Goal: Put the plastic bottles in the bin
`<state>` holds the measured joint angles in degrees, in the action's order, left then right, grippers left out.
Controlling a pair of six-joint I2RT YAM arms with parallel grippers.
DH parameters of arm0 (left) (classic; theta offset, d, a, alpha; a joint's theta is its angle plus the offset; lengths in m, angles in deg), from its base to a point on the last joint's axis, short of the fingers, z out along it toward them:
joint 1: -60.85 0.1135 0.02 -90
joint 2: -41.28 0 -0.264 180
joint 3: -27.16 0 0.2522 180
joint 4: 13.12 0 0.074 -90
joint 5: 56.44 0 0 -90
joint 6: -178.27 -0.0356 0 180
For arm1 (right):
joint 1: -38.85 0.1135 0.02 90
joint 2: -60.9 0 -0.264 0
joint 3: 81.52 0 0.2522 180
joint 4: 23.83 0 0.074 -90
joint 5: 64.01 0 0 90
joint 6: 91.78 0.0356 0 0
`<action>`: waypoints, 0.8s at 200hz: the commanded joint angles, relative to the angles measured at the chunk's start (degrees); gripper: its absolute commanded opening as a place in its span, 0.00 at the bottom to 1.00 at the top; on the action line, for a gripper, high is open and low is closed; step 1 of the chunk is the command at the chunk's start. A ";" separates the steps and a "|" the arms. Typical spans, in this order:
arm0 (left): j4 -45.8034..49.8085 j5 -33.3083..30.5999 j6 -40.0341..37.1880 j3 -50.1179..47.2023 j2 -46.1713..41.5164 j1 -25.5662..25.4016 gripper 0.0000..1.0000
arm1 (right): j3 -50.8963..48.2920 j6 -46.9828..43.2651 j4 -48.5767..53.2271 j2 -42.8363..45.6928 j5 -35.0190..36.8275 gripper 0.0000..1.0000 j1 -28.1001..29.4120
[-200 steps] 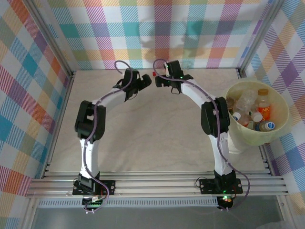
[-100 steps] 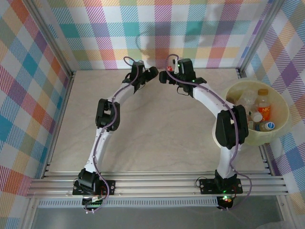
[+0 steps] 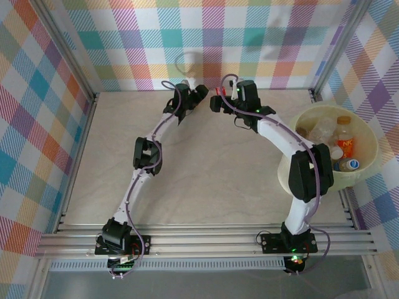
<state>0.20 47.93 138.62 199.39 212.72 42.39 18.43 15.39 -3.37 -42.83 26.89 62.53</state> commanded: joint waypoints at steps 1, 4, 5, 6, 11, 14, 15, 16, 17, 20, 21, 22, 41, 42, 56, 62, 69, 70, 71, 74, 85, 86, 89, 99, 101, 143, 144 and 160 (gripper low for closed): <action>-1.61 -0.04 2.24 3.06 3.32 -0.50 0.76 | -0.98 0.23 -2.77 2.72 -0.56 1.00 0.05; -1.94 -0.19 2.36 3.07 3.44 -0.57 0.75 | -1.06 0.19 -2.89 2.76 -0.56 1.00 0.05; -2.06 -0.25 2.37 3.07 3.45 -0.59 0.75 | -1.05 0.17 -2.95 2.79 -0.56 1.00 0.00; -2.13 -0.23 2.47 3.07 3.50 -0.65 0.75 | -1.08 0.16 -2.98 2.81 -0.56 1.00 0.07; -2.56 -0.39 2.89 3.05 3.63 -0.77 0.73 | -1.20 0.14 -3.07 2.87 -0.51 1.00 0.03; -2.85 -0.55 3.17 3.04 3.76 -0.85 0.71 | -1.20 0.10 -3.16 2.91 -0.47 1.00 0.05; -2.96 -0.60 3.31 3.06 3.83 -0.82 0.71 | -1.25 0.12 -3.17 2.91 -0.47 1.00 0.05; -3.06 -0.63 3.37 3.11 3.91 -0.89 0.70 | -1.27 0.13 -3.18 2.91 -0.47 1.00 0.00; -3.19 -0.65 3.45 3.09 3.91 -0.93 0.70 | -1.28 0.14 -3.22 2.91 -0.47 1.00 0.03; -3.56 -0.78 3.68 3.12 3.97 -0.95 0.69 | -1.36 0.12 -3.33 2.87 -0.47 1.00 0.05; -3.71 -0.76 3.69 3.14 4.07 -1.00 0.68 | -1.37 0.13 -3.35 2.89 -0.42 1.00 0.09; -3.83 -0.80 3.74 3.15 4.12 -1.03 0.67 | -1.37 0.14 -3.40 2.86 -0.45 1.00 0.07; -5.36 -1.95 3.76 3.52 4.63 -1.40 0.59 | -1.63 -0.28 -3.63 2.78 -0.21 1.00 0.04; -5.44 -2.05 3.73 3.51 4.67 -1.40 0.59 | -1.64 -0.33 -3.63 2.80 -0.21 1.00 0.04; -6.27 -2.67 3.22 3.54 4.48 -1.62 0.54 | -1.44 -1.03 -3.46 2.64 0.05 1.00 0.05; -6.50 -2.77 3.10 3.58 4.37 -1.58 0.53 | -1.46 -1.33 -3.40 2.56 0.27 1.00 0.05; -6.79 -2.54 3.09 3.53 4.22 -1.58 0.51 | -1.46 -1.60 -3.44 2.43 0.61 1.00 0.05; -6.78 -2.48 3.09 3.56 4.20 -1.58 0.51 | -1.46 -1.69 -3.40 2.45 0.64 1.00 0.05; -6.81 -2.45 3.09 3.54 4.18 -1.58 0.51 | -1.46 -1.70 -3.42 2.46 0.75 1.00 0.05; -6.84 -2.23 3.10 3.59 4.14 -1.62 0.50 | -1.47 -1.77 -3.44 2.44 0.95 1.00 0.05; -6.86 -1.34 3.12 3.59 4.15 -1.75 0.47 | -1.55 -2.03 -3.57 2.53 1.44 1.00 0.03; -6.85 -1.22 3.15 3.55 4.16 -1.75 0.47 | -1.55 -2.04 -3.60 2.55 1.50 1.00 0.08; -6.86 -0.85 3.20 3.50 4.24 -1.76 0.47 | -1.63 -2.09 -3.58 2.56 1.59 1.00 0.05; -6.61 0.71 3.65 3.29 4.31 -1.89 0.44 | -1.73 -2.23 -3.87 2.66 1.98 1.00 0.02; -6.63 1.04 3.63 3.19 4.28 -1.91 0.44 | -1.73 -2.27 -3.82 2.65 2.05 1.00 0.02; -5.80 8.65 1.68 -3.57 0.91 -2.87 0.34 | -2.31 -2.38 -3.71 2.66 3.23 1.00 -0.44; -5.84 8.70 1.60 -4.03 0.61 -2.93 0.34 | -2.33 -2.26 -3.71 2.65 3.23 1.00 -0.46; -9.14 9.37 0.11 -13.58 -4.69 -3.40 0.34 | -2.07 1.94 -3.20 1.13 4.16 1.00 -1.70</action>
<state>-7.52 52.57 141.09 196.42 214.84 40.27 16.97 13.95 -4.96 -41.58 29.32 62.24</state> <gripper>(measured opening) 0.343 0.996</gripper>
